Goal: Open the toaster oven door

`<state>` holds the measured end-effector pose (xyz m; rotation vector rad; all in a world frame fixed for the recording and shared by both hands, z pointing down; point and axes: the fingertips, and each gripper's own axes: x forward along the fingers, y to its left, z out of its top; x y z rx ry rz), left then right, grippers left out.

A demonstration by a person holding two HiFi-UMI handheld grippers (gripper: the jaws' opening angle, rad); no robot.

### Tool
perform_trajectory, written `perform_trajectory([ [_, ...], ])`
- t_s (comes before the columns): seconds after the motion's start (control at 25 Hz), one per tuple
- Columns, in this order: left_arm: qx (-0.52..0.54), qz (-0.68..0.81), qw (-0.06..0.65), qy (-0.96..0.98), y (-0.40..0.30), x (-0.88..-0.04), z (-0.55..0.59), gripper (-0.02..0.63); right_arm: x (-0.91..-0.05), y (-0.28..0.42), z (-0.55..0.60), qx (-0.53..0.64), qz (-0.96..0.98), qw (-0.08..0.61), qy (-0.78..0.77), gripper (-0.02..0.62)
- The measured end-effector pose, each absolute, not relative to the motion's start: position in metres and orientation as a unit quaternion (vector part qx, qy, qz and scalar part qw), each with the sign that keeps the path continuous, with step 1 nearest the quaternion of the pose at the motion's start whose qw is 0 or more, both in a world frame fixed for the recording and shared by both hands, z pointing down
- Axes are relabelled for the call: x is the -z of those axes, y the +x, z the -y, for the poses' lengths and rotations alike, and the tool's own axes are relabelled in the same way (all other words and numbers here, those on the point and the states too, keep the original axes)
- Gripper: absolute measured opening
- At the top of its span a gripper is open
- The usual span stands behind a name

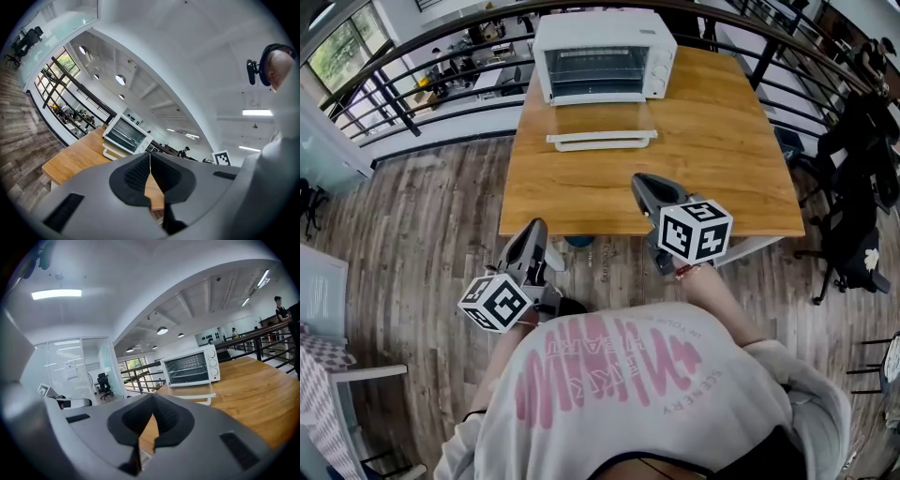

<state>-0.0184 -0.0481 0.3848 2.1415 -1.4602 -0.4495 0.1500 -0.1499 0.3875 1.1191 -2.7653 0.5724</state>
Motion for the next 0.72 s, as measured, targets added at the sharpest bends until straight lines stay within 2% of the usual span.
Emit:
perform_trajectory([
  [0.72,0.156,0.528,0.264,0.792,0.002,-0.398,0.044,0.021,-0.402,0.171,0.141,-0.191,0.905,0.064,0.375,-0.003],
])
